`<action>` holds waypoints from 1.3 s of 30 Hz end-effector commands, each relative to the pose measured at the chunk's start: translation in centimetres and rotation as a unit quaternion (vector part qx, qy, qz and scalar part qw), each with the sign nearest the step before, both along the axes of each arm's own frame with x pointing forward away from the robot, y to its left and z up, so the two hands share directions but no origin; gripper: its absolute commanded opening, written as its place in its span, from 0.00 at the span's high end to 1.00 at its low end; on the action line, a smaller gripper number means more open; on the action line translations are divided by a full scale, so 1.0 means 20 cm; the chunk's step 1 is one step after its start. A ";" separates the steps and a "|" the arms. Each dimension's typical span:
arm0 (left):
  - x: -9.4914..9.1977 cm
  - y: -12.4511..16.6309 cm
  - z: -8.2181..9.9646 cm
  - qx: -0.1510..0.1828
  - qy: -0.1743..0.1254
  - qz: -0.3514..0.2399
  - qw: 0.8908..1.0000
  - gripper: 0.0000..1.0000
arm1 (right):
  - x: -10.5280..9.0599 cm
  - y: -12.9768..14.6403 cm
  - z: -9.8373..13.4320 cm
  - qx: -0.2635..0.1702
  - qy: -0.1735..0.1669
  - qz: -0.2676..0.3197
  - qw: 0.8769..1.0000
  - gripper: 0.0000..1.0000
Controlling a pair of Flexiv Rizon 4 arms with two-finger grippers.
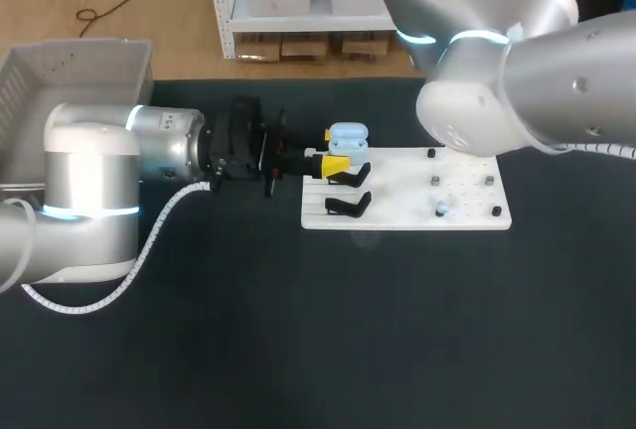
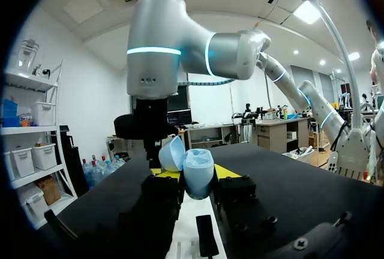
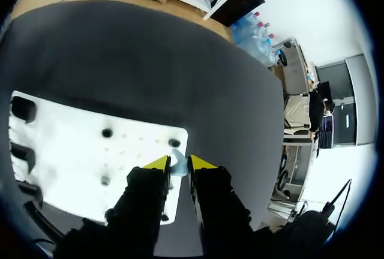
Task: Pick up each earbud case from the left stands, insert the matching earbuds, close the lid, and place the case in the box.
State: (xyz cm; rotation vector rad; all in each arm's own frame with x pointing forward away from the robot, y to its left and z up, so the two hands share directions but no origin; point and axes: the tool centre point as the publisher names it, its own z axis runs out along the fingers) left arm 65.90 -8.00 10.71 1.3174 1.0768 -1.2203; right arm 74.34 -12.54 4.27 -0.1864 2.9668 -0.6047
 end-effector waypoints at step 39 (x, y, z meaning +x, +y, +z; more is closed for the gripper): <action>0.00 0.00 -0.01 -0.002 0.000 -0.001 1.000 1.00 | -0.70 0.57 0.72 0.153 0.007 0.049 0.987 1.00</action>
